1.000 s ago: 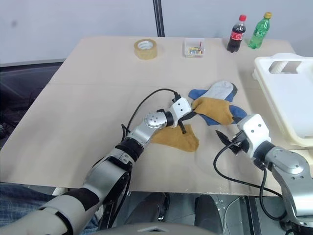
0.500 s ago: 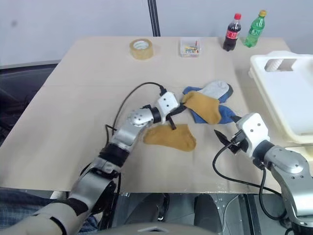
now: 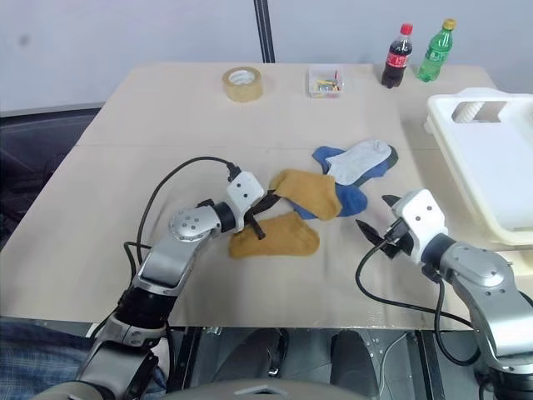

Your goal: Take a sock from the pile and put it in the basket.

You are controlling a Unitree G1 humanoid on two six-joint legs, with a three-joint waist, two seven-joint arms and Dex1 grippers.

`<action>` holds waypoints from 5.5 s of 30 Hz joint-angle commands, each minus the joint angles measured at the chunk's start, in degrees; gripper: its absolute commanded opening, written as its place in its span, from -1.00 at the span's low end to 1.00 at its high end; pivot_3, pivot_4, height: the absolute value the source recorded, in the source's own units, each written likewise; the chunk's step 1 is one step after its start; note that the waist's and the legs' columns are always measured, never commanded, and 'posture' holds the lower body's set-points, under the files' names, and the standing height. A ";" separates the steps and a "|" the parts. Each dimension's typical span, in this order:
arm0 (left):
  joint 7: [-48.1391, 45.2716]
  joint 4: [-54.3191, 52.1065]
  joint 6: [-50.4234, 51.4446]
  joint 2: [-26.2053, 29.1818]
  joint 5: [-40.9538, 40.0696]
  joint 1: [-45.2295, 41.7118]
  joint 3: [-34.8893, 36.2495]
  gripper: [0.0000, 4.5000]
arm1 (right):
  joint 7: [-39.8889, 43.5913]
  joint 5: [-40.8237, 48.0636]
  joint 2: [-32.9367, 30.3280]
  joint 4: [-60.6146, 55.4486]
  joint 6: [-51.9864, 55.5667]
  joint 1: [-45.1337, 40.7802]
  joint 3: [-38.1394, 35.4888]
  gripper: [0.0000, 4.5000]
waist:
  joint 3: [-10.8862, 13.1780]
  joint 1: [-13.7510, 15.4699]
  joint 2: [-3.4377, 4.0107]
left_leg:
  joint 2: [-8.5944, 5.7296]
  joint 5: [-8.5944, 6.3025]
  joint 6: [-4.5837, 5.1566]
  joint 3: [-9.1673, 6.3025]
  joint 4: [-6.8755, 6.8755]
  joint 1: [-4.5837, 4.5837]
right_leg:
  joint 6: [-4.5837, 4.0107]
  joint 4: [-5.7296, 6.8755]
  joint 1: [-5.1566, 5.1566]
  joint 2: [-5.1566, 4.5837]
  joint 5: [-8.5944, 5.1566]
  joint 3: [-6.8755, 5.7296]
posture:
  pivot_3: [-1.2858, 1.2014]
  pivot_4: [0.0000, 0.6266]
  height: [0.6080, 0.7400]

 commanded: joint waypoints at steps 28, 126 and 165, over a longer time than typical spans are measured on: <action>0.86 22.56 -10.19 -17.96 -0.92 -13.86 -7.36 -0.30 | -2.69 -1.75 1.06 -1.54 -2.01 -0.80 1.26 0.67 | 0.01 1.01 -0.03 | -0.04 -0.02 0.04 0.06 0.08 -0.04 | 0.01 0.00 0.00 -0.04 0.01 0.01 | 0.03 -0.52 1.00; 8.27 -11.36 2.69 2.97 1.31 12.91 1.48 1.00 | -1.33 -7.70 10.15 18.82 3.49 -18.50 18.90 -0.94 | -0.04 0.03 0.07 | -0.03 -0.03 0.04 0.03 -0.01 0.03 | -0.01 -0.01 -0.07 -0.05 0.02 0.06 | 0.03 -0.52 1.00; 1.30 -35.63 13.80 9.18 -6.85 19.81 4.73 -0.99 | 0.21 1.89 6.36 2.91 13.33 -20.50 9.67 -1.00 | -0.04 -0.05 0.16 | 0.00 -0.03 0.04 0.05 -0.13 -0.04 | -0.01 -0.07 -0.11 -0.03 0.02 0.09 | 0.03 -0.52 1.00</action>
